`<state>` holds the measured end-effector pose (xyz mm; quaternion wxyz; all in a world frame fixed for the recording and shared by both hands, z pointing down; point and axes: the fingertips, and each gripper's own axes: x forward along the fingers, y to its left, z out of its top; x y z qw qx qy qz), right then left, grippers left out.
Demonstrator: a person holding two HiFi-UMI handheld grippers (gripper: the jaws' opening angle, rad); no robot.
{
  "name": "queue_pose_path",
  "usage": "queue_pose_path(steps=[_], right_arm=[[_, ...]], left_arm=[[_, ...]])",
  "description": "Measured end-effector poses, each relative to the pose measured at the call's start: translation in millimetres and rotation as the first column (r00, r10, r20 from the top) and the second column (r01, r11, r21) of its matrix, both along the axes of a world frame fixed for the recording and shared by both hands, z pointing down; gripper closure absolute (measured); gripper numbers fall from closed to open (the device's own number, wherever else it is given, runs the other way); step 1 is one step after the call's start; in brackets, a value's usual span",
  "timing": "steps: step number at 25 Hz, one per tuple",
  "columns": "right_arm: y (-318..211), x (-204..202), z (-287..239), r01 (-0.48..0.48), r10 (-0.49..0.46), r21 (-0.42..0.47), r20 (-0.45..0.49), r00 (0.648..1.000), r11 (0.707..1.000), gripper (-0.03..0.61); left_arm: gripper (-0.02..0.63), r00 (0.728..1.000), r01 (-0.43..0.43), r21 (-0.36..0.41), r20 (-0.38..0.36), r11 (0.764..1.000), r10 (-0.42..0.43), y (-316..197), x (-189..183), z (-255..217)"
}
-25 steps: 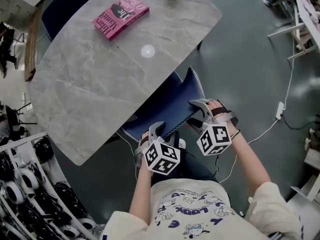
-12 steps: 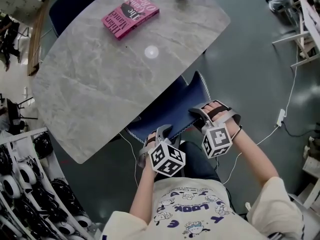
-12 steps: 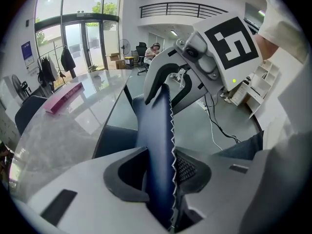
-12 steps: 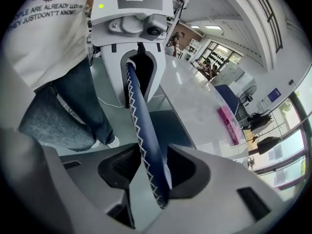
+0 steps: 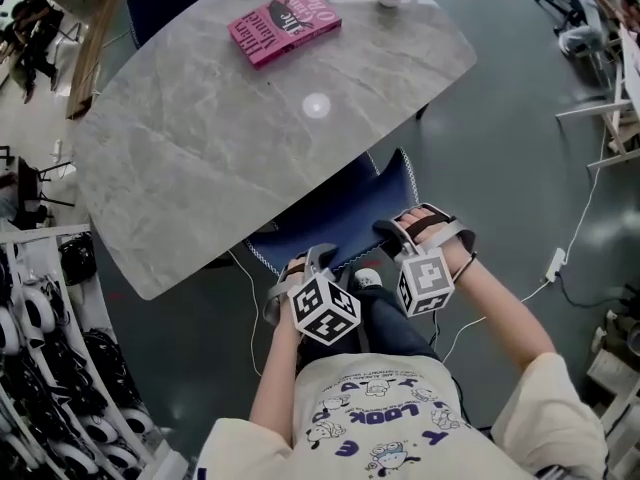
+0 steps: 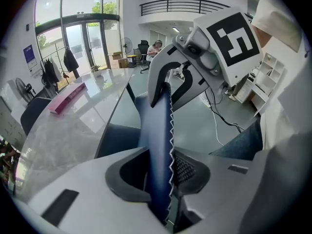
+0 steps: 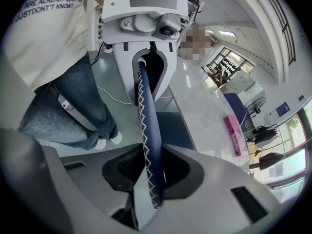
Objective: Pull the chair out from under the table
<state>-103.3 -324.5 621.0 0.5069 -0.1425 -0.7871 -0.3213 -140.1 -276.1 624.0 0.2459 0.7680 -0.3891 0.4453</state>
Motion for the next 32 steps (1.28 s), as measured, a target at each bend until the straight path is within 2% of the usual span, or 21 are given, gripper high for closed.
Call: queue_pose_path(steps=[14,32], right_arm=[[33.0,31.3,7.1,0.062,-0.062,-0.063,-0.007,0.998,0.996,0.497],[93.3,81.9,2.1,0.147,-0.149,-0.119,-0.011,0.989,0.982,0.500]], left_arm=[[0.506,0.996,0.017,-0.017,0.084,1.000,-0.015,30.2,27.9,8.5],[0.506,0.991,0.107,-0.040,0.083,0.993,-0.103,93.5,82.4,4.7]])
